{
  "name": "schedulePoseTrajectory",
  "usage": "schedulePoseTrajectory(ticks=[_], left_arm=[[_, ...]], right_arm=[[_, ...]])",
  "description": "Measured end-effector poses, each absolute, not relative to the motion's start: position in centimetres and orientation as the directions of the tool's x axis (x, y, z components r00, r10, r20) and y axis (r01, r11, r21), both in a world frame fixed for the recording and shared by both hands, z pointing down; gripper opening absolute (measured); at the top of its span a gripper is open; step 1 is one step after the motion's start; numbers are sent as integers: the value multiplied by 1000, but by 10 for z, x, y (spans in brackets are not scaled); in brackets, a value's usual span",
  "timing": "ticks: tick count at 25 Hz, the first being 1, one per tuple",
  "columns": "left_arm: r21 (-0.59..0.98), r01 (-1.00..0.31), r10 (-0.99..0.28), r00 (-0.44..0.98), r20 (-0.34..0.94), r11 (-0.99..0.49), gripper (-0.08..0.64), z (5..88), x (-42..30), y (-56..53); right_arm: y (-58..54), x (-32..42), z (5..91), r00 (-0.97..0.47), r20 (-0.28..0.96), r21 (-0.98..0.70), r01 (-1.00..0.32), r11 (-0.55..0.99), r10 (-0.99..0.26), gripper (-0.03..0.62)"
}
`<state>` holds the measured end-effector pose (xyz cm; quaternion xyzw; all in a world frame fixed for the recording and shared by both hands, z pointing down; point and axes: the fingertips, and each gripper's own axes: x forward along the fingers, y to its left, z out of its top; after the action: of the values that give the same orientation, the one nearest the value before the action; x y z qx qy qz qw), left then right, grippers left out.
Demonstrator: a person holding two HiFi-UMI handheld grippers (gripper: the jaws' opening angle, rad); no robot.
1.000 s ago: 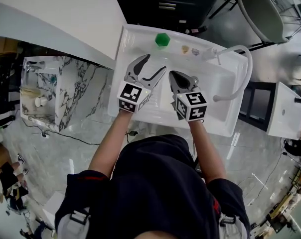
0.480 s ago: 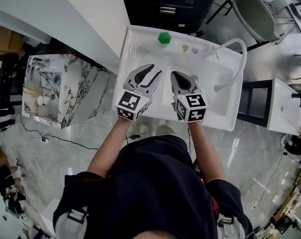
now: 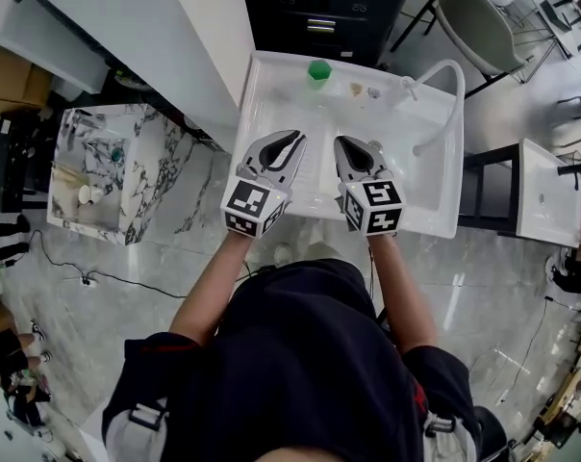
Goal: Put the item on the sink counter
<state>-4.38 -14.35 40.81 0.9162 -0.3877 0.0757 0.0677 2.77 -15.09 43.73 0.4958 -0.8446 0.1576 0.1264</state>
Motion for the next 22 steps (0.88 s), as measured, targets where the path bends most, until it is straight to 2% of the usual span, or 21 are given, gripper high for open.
schedulePoseTrajectory(ticks=[9,22], left_arm=[[25,-717,-707,692,148,-697,15,383,-61,-111],[16,-689,-683,721,115,-724,14,366,-76,-61]], right_arm=[[-117,21,416,-463,324,-121,-885,449,-825,35],[-74,0,378,-444,254,-76,-895,440,-859,35]])
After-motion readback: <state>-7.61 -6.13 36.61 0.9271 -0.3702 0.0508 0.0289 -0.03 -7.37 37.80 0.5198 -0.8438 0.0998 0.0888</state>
